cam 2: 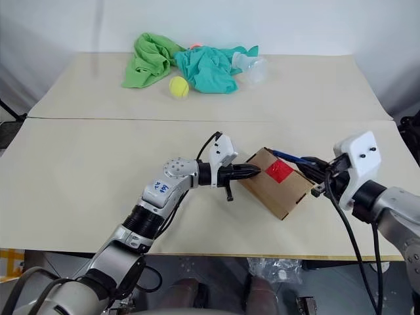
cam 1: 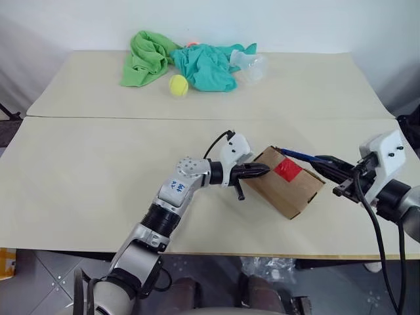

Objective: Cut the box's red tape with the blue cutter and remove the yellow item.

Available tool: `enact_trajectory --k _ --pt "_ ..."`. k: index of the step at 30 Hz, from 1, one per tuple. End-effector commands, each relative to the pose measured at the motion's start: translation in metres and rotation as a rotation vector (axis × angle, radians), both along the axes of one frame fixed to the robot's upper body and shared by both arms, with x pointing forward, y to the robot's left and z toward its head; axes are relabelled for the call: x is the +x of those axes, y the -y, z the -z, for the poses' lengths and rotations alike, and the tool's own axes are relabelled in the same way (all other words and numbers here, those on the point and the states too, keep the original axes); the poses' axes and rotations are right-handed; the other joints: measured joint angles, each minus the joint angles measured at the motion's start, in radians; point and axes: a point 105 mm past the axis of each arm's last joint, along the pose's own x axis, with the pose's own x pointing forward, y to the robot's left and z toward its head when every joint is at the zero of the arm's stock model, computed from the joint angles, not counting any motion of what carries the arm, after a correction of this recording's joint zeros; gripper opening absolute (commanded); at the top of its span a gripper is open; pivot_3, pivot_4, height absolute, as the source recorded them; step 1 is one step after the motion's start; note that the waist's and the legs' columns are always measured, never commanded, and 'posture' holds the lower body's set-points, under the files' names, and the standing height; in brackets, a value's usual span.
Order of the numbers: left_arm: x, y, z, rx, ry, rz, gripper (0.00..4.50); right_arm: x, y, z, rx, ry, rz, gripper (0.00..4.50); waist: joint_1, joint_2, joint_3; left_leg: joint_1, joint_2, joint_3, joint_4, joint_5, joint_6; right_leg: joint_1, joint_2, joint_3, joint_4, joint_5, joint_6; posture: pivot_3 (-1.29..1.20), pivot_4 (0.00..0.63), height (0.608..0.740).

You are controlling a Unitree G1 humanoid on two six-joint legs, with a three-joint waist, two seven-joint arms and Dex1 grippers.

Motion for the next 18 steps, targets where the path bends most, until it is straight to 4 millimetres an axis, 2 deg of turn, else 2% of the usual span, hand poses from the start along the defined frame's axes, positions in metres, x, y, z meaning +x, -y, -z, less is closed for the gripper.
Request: enact_trajectory --k 1,12,18 --pt "-0.0031 0.0022 -0.0057 -0.008 0.016 0.019 0.02 -0.0047 0.0001 -0.011 -0.026 0.047 -0.008 0.17 0.0 0.0 0.0 0.0 0.0 0.0 0.0 0.0 0.0 0.0 0.0 0.0 0.0 0.0 0.0 0.0 0.15 0.74" --pt "-0.0033 0.0032 -0.0056 -0.002 0.015 0.027 0.02 -0.0061 0.005 -0.0102 -0.068 0.026 -0.003 0.17 0.001 0.0 0.0 0.0 0.0 0.0 0.0 0.0 0.0 0.0 0.0 0.0 0.0 0.0 0.0 0.0 0.15 0.74" --pt "-0.0022 0.0042 -0.0063 -0.001 0.011 0.025 0.02 -0.0066 0.0058 -0.0097 -0.103 -0.042 -0.028 0.17 0.001 0.0 0.0 0.0 0.0 0.0 0.001 0.0 0.0 0.0 0.0 0.0 0.0 0.0 0.0 0.0 0.15 0.74"
